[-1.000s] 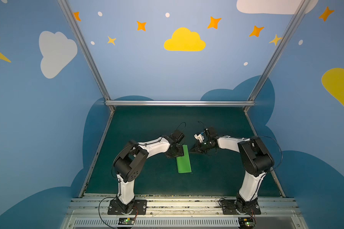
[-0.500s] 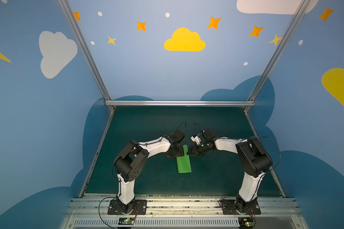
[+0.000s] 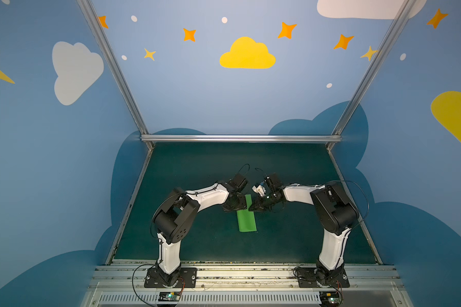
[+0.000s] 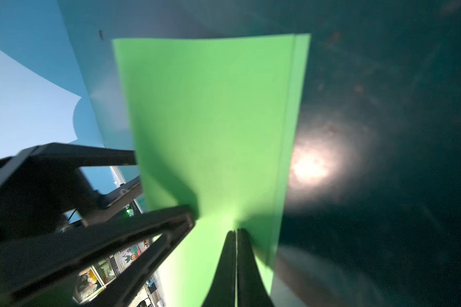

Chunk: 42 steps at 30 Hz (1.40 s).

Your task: Fold a paper plane with a square sheet of paper (fold left side to right side)

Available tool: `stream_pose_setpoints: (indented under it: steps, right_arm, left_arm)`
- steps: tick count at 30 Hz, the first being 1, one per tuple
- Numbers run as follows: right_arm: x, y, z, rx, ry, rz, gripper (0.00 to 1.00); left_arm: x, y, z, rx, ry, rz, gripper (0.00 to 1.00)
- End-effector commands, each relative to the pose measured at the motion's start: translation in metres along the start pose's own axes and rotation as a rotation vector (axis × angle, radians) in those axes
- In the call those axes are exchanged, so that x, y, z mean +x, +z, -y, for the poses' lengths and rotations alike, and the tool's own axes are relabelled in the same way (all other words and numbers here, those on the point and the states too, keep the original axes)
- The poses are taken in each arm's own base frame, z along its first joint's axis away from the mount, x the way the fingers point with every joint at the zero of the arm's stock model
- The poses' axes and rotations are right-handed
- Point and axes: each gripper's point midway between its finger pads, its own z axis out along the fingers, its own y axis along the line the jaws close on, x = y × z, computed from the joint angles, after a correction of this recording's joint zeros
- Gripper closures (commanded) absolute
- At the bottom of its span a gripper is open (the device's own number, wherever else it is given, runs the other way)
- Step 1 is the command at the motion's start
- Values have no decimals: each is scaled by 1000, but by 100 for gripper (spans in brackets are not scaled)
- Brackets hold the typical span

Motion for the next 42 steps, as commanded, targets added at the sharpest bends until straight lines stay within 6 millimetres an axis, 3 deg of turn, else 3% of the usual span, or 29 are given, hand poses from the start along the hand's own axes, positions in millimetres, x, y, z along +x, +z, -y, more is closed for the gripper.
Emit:
stream_pose_setpoints:
  steps: [1,6,13,15,17,19,21,22,29,42]
  right_arm:
    - [8,10,20,75,27,-38,100]
    - [13,11,29,112,38,-50,100]
    - [17,8,33,146,41,-58,100]
    - [18,7,34,156,39,-58,100]
    - [19,7,37,166,40,-60,100]
    - [20,7,38,171,41,-61,100]
    - [21,7,40,178,42,-62,100]
    - [21,7,41,180,43,-63,100]
    - [21,6,42,188,43,-62,100]
    - [25,8,49,212,55,-72,100]
  left_arm:
    - [16,28,-12,-43,-2,-57,36]
    - [9,14,-11,-40,12,-41,35]
    - [-14,-44,-5,40,35,44,30]
    - [-13,-54,3,82,55,46,37]
    - [-8,-58,13,142,66,26,54]
    - [-2,-57,19,177,74,14,78]
    - [2,-54,22,195,81,7,93]
    - [5,-51,24,204,85,3,96]
    - [20,-29,25,229,89,-23,96]
    - [28,3,-17,135,22,-6,96]
